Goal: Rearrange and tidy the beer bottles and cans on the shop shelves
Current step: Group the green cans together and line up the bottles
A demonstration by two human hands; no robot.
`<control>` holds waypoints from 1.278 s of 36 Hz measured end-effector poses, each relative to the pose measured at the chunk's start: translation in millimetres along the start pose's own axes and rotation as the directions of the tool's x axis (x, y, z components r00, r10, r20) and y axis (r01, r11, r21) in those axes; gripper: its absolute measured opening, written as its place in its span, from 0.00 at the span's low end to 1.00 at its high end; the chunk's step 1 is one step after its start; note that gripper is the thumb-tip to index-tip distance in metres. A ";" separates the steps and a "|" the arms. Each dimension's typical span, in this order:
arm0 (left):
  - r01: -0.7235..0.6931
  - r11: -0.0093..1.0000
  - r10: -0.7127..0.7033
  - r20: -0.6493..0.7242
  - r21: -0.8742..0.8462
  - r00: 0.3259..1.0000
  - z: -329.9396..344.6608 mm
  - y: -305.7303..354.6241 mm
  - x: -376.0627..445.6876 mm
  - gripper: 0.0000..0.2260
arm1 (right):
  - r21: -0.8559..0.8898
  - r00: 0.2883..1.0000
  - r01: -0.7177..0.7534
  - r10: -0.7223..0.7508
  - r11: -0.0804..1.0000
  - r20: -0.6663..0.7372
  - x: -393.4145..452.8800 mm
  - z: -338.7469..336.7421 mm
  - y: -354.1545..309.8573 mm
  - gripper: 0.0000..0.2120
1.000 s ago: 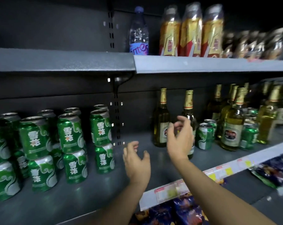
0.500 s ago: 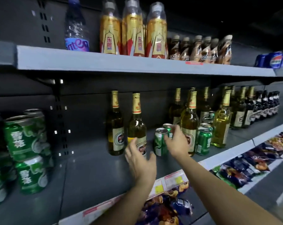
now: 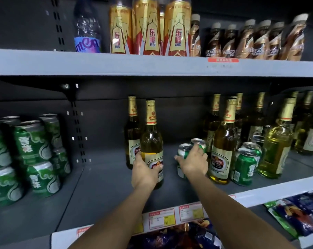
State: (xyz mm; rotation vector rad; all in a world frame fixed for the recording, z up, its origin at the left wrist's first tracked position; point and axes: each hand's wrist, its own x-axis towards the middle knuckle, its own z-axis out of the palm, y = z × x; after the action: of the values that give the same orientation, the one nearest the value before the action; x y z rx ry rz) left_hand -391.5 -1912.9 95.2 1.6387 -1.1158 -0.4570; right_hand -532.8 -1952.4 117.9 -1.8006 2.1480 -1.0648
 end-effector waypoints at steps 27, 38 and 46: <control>-0.191 0.981 0.195 0.155 -0.038 0.969 16.1 4.1 -58.0 0.26 | 0.151 0.968 0.247 -0.251 0.957 0.007 -55.6 -18.7 -3.6 0.30; -0.164 0.986 0.163 -0.061 -0.008 0.985 -121.4 -24.6 -52.9 0.24 | 0.629 0.861 0.233 -0.458 0.742 0.221 -123.7 22.7 -97.8 0.36; -0.106 0.988 0.100 -0.056 -0.113 0.993 -240.0 -76.4 -34.8 0.30 | 0.735 0.796 0.189 -0.540 0.651 0.274 -181.5 64.4 -192.0 0.28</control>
State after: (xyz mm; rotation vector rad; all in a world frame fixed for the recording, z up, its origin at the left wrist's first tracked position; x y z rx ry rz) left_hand -194.5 -1752.6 108.4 1.4768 -1.1104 -0.4038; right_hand -294.9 -1821.0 125.6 -1.8725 0.9078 -1.1210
